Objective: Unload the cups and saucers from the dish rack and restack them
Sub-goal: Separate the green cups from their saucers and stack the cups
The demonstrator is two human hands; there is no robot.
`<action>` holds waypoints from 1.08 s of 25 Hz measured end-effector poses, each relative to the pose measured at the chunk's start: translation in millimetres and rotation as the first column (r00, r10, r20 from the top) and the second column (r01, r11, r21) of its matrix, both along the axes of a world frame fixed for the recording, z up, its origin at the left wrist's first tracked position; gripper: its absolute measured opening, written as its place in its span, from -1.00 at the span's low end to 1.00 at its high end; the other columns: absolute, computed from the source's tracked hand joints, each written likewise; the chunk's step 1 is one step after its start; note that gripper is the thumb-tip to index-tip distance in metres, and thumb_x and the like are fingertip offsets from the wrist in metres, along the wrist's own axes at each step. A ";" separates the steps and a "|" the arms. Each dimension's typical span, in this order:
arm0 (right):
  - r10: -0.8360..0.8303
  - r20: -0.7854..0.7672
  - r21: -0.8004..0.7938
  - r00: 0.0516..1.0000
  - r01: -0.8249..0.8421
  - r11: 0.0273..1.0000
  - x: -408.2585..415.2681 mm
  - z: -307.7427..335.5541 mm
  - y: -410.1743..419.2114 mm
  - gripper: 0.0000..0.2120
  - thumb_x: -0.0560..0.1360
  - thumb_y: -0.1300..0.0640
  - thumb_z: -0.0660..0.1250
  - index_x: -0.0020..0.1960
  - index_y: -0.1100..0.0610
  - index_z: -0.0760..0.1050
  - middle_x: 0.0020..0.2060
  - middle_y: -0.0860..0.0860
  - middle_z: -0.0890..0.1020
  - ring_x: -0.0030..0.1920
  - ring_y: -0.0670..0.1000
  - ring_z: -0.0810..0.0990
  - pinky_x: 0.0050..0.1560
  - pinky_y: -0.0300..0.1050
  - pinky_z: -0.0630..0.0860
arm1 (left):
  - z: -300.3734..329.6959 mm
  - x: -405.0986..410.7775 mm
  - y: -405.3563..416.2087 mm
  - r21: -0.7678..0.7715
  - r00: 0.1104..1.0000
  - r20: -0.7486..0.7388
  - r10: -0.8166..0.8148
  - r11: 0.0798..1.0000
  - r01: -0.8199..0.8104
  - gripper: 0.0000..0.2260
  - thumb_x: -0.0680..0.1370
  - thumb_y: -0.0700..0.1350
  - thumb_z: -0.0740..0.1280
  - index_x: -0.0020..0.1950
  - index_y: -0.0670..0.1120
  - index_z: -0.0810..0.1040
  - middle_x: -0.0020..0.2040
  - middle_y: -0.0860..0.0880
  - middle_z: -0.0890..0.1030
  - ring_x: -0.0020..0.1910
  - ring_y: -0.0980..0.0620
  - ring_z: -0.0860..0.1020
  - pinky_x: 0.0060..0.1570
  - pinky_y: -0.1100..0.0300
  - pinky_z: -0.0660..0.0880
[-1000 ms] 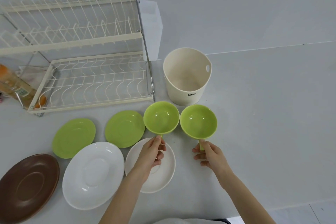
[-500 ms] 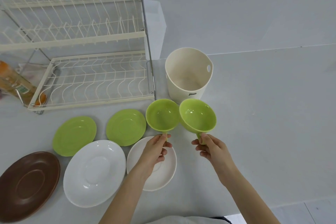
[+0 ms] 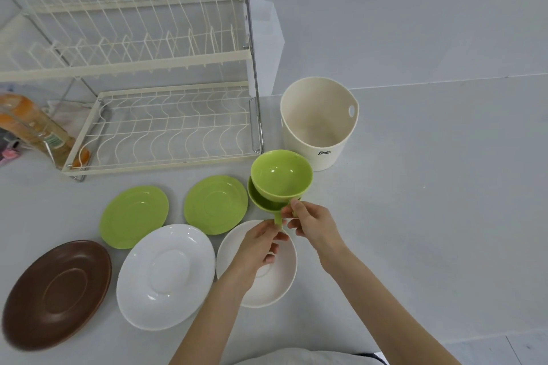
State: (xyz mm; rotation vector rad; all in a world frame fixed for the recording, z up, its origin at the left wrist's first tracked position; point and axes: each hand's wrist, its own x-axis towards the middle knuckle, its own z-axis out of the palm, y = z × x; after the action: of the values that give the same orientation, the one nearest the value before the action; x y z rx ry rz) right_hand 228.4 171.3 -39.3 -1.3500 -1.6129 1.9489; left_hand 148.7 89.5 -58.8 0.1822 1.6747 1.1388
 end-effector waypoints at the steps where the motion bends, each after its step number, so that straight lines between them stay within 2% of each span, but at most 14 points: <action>1: 0.010 0.024 0.015 1.000 -0.010 1.000 -1.9 -2.5 -1.8 -0.70 0.56 0.09 0.15 -0.25 0.11 0.55 -0.31 -0.05 0.61 -0.38 -0.14 0.50 -0.31 -0.32 0.38 | 0.0 -0.1 0.1 -0.001 1.000 -0.002 -0.007 1.000 0.007 -0.85 0.53 -0.08 0.20 -0.15 -0.05 0.54 -0.26 0.01 0.56 -0.39 0.10 0.36 -0.36 0.30 0.28; 5: 0.041 0.062 0.047 0.997 -0.044 0.998 -4.4 -5.6 -4.4 -0.72 0.55 0.04 0.16 -0.22 0.09 0.56 -0.23 0.02 0.63 -0.35 -0.09 0.53 -0.32 -0.30 0.39 | -0.3 -0.9 0.4 0.002 1.000 -0.003 -0.011 1.000 0.011 -0.84 0.54 -0.09 0.18 -0.15 -0.05 0.54 -0.28 0.01 0.54 -0.41 0.10 0.35 -0.40 0.31 0.26; 10: 0.119 0.088 0.044 0.989 -0.124 0.991 -0.7 -2.3 0.8 -0.76 0.53 -0.03 0.18 -0.21 0.06 0.50 -0.37 -0.07 0.53 -0.40 -0.10 0.49 -0.34 -0.30 0.40 | 1.0 -4.2 0.4 -0.014 0.999 -0.017 -0.028 1.000 0.027 -0.83 0.53 -0.13 0.16 -0.17 -0.04 0.53 -0.28 0.01 0.53 -0.39 0.09 0.36 -0.36 0.29 0.29; 13: 0.055 0.109 0.076 0.993 -0.064 0.995 4.3 -2.2 4.0 -0.75 0.53 -0.06 0.17 -0.23 0.05 0.45 -0.42 -0.06 0.41 -0.40 -0.08 0.40 -0.36 -0.26 0.38 | 3.6 -10.6 1.7 -0.013 0.995 -0.067 0.067 0.998 -0.068 -0.88 0.54 -0.15 0.19 -0.13 -0.08 0.50 -0.28 -0.01 0.49 -0.38 0.07 0.37 -0.41 0.29 0.30; 15: -0.048 0.087 0.087 0.995 0.040 0.995 7.5 -1.6 9.4 -0.76 0.53 -0.06 0.15 -0.19 0.06 0.44 -0.42 -0.04 0.40 -0.39 -0.07 0.39 -0.34 -0.24 0.39 | 5.2 -18.1 2.7 0.020 0.980 -0.112 0.164 0.986 -0.163 -0.86 0.56 -0.13 0.17 0.01 -0.14 0.48 -0.21 -0.03 0.51 -0.30 0.05 0.44 -0.37 0.27 0.37; 17: -0.108 0.057 0.070 0.993 0.104 0.992 5.4 0.7 17.7 -0.82 0.54 -0.03 0.15 -0.11 0.04 0.44 -0.30 -0.02 0.47 -0.32 -0.08 0.44 -0.25 -0.23 0.46 | 8.0 -26.5 4.6 0.069 0.967 -0.110 0.230 0.972 -0.223 -0.75 0.58 -0.11 0.13 0.20 -0.18 0.42 -0.03 -0.08 0.51 -0.12 -0.02 0.51 -0.25 0.22 0.48; 18: -0.109 0.050 0.048 0.993 0.107 0.993 2.5 0.8 22.7 -0.83 0.54 -0.02 0.15 -0.01 0.05 0.44 -0.18 -0.01 0.50 -0.26 -0.09 0.47 -0.13 -0.18 0.52 | 10.1 -30.2 6.7 0.086 0.964 -0.088 0.253 0.966 -0.246 -0.71 0.58 -0.09 0.13 0.26 -0.18 0.38 0.05 -0.10 0.49 -0.03 -0.05 0.51 -0.16 0.18 0.51; 20: -0.078 0.064 -0.009 0.995 0.079 0.997 -5.0 -2.9 33.1 -0.66 0.54 -0.04 0.14 0.25 0.09 0.38 0.04 0.00 0.50 -0.10 -0.05 0.51 0.18 -0.02 0.50 | 12.6 -36.1 12.5 0.087 0.963 -0.040 0.266 0.961 -0.262 -0.66 0.58 -0.06 0.14 0.32 -0.15 0.35 0.14 -0.11 0.47 0.06 -0.07 0.51 0.04 0.10 0.52; 22: -0.046 0.079 -0.095 0.996 0.053 0.994 -13.7 -6.9 39.8 -0.53 0.54 -0.06 0.13 0.40 0.09 0.28 0.23 0.03 0.47 0.14 0.02 0.50 0.31 0.04 0.43 | 12.6 -40.0 18.5 0.069 0.969 -0.016 0.245 0.967 -0.244 -0.65 0.57 -0.03 0.16 0.31 -0.12 0.37 0.15 -0.09 0.47 0.09 -0.07 0.51 0.13 0.10 0.47; 24: -0.044 0.065 -0.182 0.997 0.055 0.982 -19.5 -9.3 42.3 -0.54 0.55 -0.06 0.12 0.40 0.08 0.29 0.32 0.07 0.45 0.28 0.09 0.45 0.30 0.03 0.43 | 10.2 -41.8 23.4 0.061 0.976 -0.007 0.217 0.975 -0.216 -0.70 0.56 -0.04 0.18 0.26 -0.11 0.41 0.12 -0.07 0.47 0.10 -0.06 0.50 0.13 0.13 0.47; 27: -0.069 0.020 -0.242 0.997 0.071 0.968 -22.3 -8.4 42.4 -0.68 0.57 0.00 0.11 0.23 0.11 0.43 0.23 0.10 0.51 0.25 0.14 0.50 0.27 0.02 0.47 | 8.7 -42.8 25.9 0.065 0.977 -0.030 0.209 0.976 -0.207 -0.72 0.55 -0.11 0.19 0.23 -0.19 0.43 0.10 -0.11 0.50 0.05 -0.06 0.51 -0.04 0.27 0.53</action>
State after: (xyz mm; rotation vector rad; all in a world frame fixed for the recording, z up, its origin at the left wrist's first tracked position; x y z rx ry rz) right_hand 206.2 213.7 -47.7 -1.4866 -1.3444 2.1551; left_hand 105.9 115.4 -50.1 0.0675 1.7224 1.3521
